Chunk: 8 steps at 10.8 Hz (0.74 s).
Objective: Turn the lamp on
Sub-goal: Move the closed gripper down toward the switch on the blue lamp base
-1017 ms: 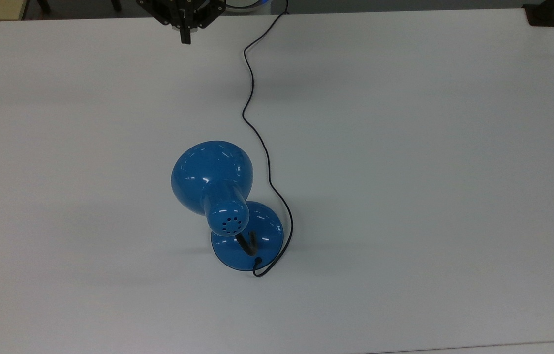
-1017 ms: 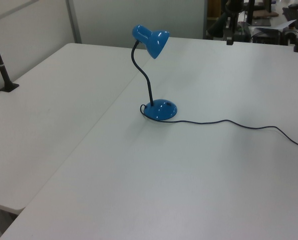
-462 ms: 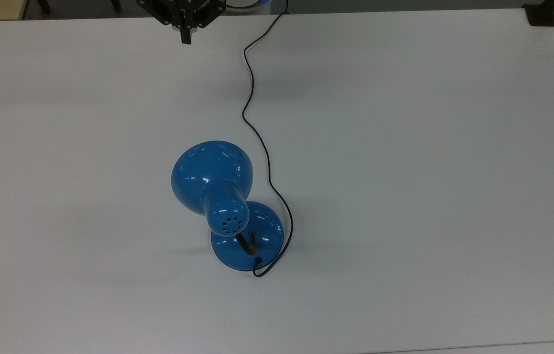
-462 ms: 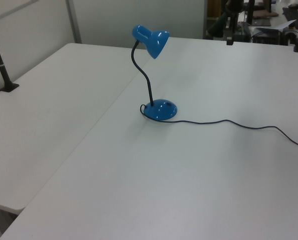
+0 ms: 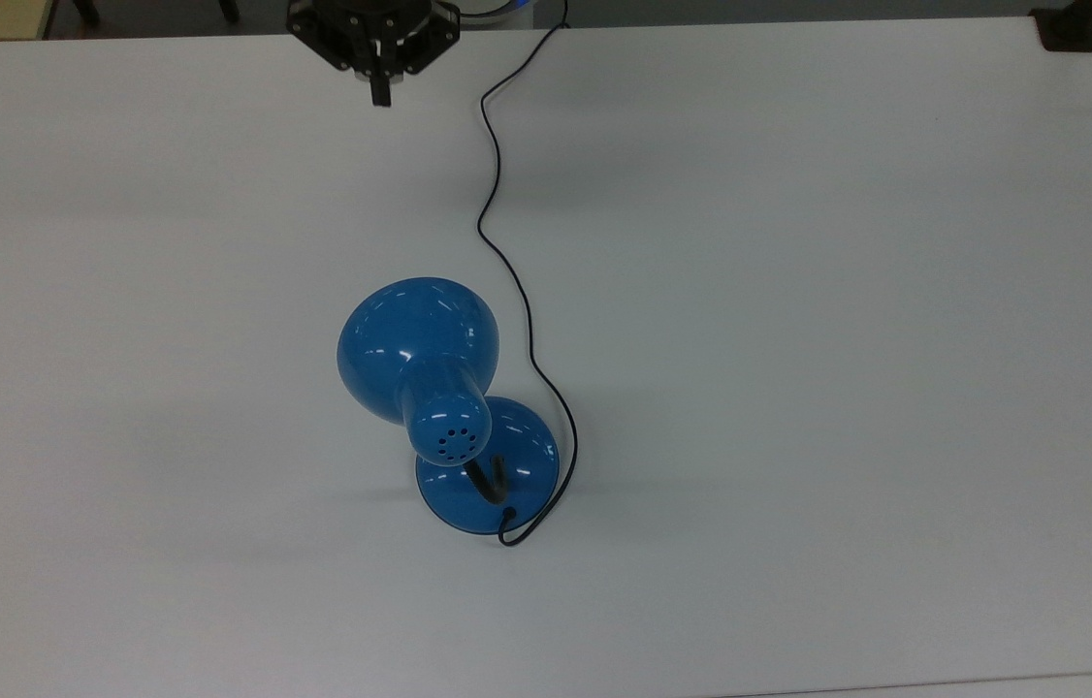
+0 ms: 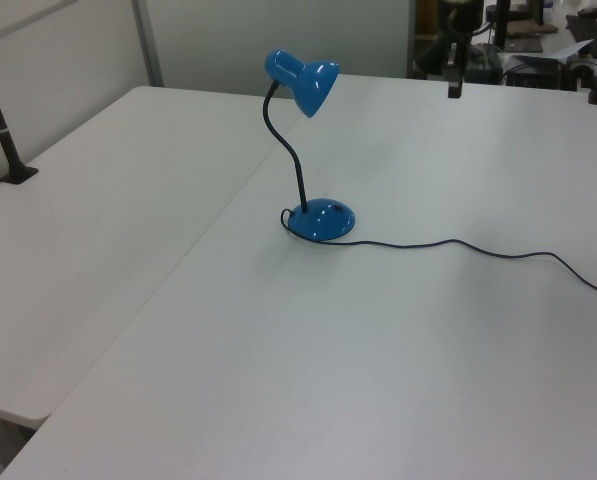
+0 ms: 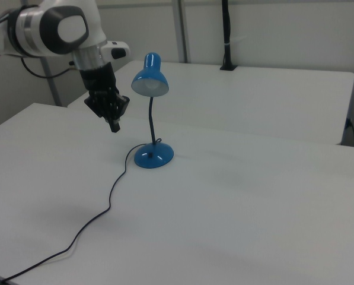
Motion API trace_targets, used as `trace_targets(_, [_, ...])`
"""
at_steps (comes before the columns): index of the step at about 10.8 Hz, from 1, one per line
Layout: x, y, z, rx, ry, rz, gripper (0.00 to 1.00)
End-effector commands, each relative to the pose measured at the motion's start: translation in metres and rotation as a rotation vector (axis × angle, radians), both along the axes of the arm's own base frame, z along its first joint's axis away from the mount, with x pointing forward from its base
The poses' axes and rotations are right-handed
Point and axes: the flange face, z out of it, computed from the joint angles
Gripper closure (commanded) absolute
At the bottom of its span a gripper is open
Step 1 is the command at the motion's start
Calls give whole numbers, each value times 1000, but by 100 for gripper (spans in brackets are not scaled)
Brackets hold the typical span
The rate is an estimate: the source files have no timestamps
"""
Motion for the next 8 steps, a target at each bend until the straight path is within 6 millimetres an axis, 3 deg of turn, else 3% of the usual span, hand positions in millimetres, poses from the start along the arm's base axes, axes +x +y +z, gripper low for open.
trace_targets(1, [25, 5, -46, 4, -40, 52, 100])
trace_targets(5, [60, 10, -97, 12, -141, 78, 100])
trace_targets(8, [73, 14, -139, 20, -260, 118, 100])
